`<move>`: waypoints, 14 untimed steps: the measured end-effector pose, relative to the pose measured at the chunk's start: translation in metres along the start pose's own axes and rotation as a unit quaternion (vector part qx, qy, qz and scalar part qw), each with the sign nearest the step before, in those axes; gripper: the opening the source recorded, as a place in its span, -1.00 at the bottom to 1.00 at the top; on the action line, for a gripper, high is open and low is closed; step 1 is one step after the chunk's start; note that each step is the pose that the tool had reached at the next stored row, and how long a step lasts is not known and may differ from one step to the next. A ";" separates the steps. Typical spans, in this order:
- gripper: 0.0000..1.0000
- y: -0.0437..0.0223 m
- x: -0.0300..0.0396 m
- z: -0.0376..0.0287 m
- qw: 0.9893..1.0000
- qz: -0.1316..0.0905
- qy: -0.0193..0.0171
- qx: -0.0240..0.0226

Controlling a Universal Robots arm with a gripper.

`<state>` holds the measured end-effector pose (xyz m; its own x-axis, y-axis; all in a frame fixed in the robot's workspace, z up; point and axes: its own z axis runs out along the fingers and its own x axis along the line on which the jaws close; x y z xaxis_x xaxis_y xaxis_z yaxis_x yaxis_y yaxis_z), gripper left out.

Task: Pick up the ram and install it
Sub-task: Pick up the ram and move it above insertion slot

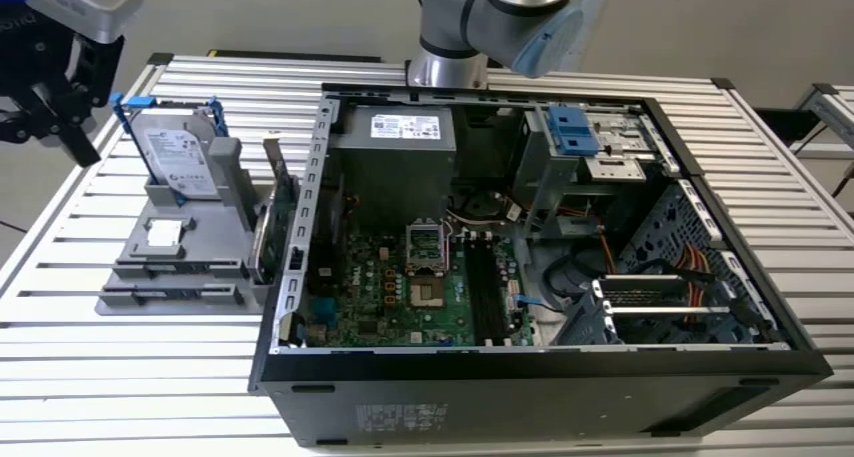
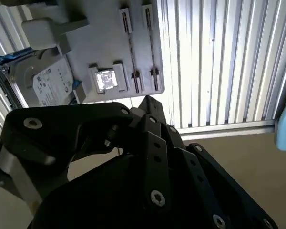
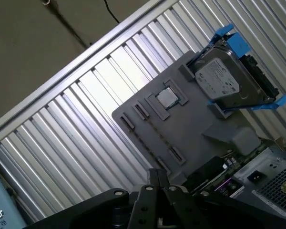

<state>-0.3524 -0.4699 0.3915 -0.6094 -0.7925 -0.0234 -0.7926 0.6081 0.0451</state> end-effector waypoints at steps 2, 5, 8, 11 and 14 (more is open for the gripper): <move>-1.00 0.0000 0.0000 0.0001 1.000 -0.016 0.000 0.001; -1.00 0.0000 -0.0001 0.0001 0.999 -0.043 0.000 0.002; -1.00 -0.0001 0.0000 0.0003 0.998 -0.070 -0.001 0.004; -1.00 0.0000 0.0000 0.0005 0.995 -0.096 -0.001 0.005; -1.00 0.0000 0.0000 0.0007 0.992 -0.122 -0.002 0.006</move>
<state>-0.3524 -0.4698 0.3908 -0.3987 -0.9164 -0.0352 -0.9170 0.3980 0.0249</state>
